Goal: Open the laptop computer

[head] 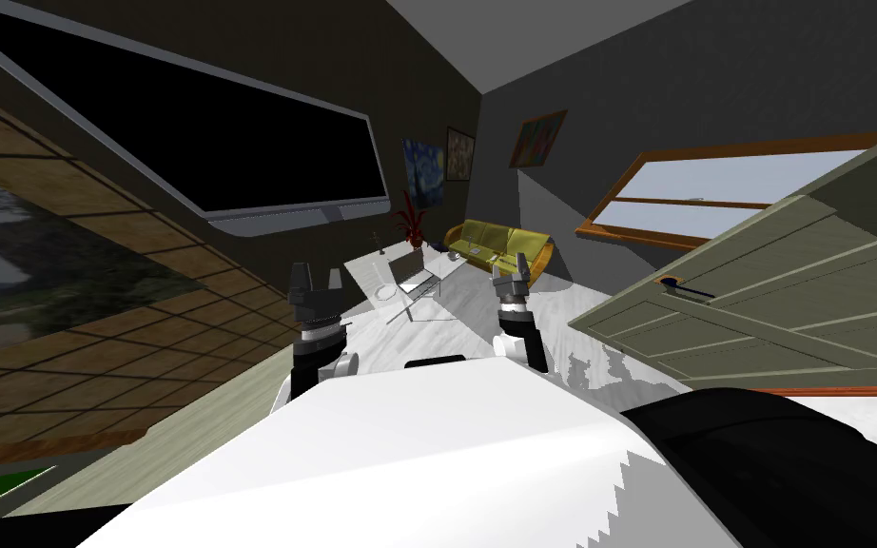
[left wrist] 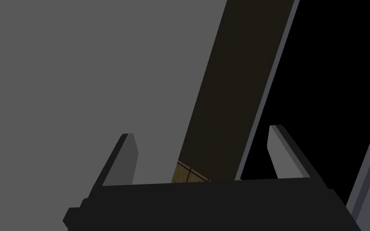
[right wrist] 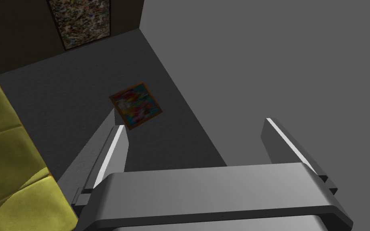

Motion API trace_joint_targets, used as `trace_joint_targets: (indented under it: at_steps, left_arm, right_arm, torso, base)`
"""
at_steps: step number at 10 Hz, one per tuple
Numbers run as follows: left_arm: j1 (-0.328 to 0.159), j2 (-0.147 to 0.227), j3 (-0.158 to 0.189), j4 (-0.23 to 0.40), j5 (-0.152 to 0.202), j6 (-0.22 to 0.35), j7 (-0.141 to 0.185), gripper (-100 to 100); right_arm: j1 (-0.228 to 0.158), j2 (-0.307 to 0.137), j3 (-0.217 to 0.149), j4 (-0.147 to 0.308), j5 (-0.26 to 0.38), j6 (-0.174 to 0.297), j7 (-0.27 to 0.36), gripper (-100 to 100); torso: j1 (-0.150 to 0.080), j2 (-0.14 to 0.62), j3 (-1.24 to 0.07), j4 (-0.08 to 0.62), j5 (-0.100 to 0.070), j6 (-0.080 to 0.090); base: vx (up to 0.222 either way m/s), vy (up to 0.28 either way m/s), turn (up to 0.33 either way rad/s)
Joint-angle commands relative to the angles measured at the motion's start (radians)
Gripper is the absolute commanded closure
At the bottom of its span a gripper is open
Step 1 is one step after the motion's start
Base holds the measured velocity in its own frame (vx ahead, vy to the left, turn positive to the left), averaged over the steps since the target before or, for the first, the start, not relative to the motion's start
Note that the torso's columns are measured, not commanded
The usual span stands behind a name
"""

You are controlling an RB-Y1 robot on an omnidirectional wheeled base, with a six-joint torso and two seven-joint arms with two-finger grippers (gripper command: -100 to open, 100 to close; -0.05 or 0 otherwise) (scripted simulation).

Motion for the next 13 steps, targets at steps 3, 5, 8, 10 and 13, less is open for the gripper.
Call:
trace_joint_targets:
  at_steps: [3, 5, 8, 10, 13]
  left_arm:
    - [0.000, 0.000, 0.000, 0.000, 0.000, 0.000, 0.000, 0]
    - [0.000, 0.000, 0.000, 0.000, 0.000, 0.000, 0.000, 0]
    - [0.000, 0.000, 0.000, 0.000, 0.000, 0.000, 0.000, 0]
    - [0.001, 0.038, 0.014, 0.003, -0.004, 0.013, 0.020, -100]
    - [0.006, 0.085, 0.062, 0.014, -0.017, 0.057, 0.090, -100]
  right_arm:
    - [0.000, 0.000, 0.000, 0.000, 0.000, 0.000, 0.000, 0]
    - [0.000, 0.000, 0.000, 0.000, 0.000, 0.000, 0.000, 0]
    - [0.000, 0.000, 0.000, 0.000, 0.000, 0.000, 0.000, 0]
    - [0.000, 0.000, 0.000, 0.000, 0.000, 0.000, 0.000, 0]
    - [0.000, 0.000, 0.000, 0.000, 0.000, 0.000, 0.000, 0]
  torso:
    - [0.000, 0.175, -0.351, 0.176, 0.000, 0.000]
    - [0.000, 0.322, -0.644, 0.322, 0.000, 0.000]
    - [0.000, 0.544, -1.087, 0.544, 0.000, 0.000]
    - [0.000, 0.691, -1.382, 0.691, 0.000, 0.000]
    - [-0.004, 0.731, -1.478, 0.735, -0.001, 0.000]
  base:
    - [0.000, 0.000, 0.000]
    - [0.000, 0.000, 0.000]
    - [0.000, 0.000, 0.000]
    - [0.023, -0.019, -0.015]
    - [0.137, -0.110, -0.047]
